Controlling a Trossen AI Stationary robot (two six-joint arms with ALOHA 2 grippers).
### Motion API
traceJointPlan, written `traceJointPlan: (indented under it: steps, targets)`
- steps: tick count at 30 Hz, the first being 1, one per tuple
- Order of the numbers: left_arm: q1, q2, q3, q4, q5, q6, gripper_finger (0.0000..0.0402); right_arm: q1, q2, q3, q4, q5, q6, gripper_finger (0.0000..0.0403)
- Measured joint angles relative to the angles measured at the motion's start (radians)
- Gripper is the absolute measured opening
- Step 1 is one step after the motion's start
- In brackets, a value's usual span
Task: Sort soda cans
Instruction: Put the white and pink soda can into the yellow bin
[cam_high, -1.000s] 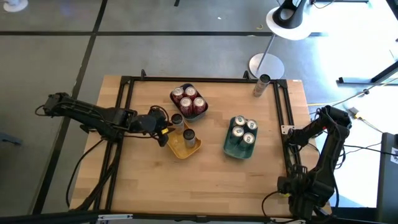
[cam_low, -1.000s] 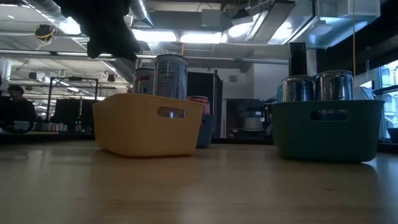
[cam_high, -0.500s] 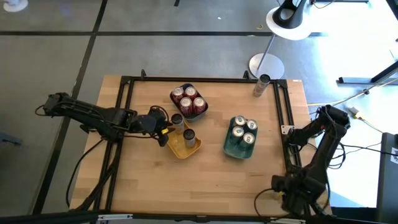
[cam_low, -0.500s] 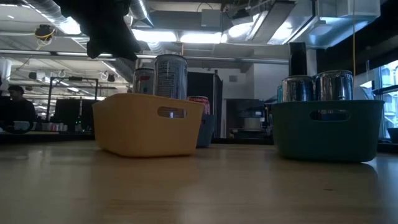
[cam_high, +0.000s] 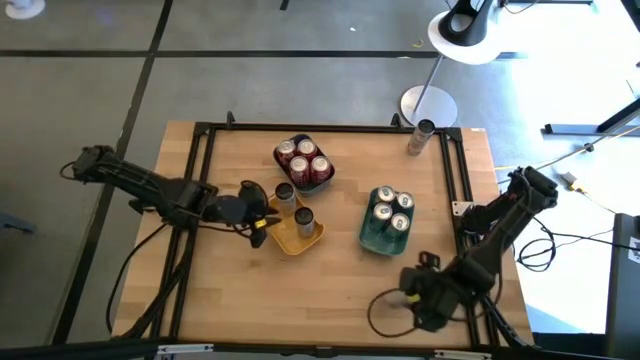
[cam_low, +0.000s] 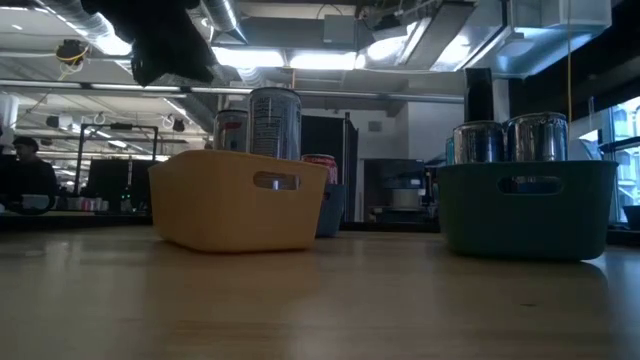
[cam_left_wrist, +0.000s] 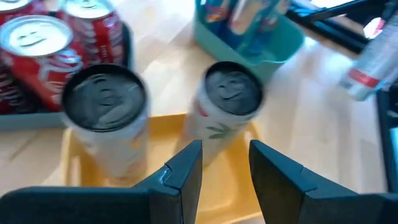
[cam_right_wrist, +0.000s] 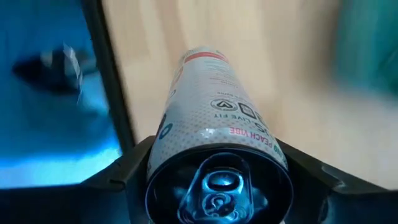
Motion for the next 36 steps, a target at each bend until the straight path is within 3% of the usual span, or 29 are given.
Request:
traceJointPlan:
  steps: [6,9,20,36]
  targets:
    - [-0.067,0.0,0.0,0.104,0.0,0.026,0.0123,-0.138,-0.001,0.083,0.108,0.263,-0.242,0.0245]
    - [-0.1,0.0,0.0,0.134,0.001,0.032,0.0123,-0.203,-0.002,0.091,0.241,0.33,-0.381,0.0245]
    - [-0.222,0.046,-0.001,0.27,0.0,0.029,0.0123,-0.361,0.043,0.091,0.578,0.282,-0.681,0.0245]
    - [-0.245,0.224,-0.001,0.474,0.021,0.044,0.0123,-0.399,0.071,0.088,0.699,0.261,-0.827,0.0245]
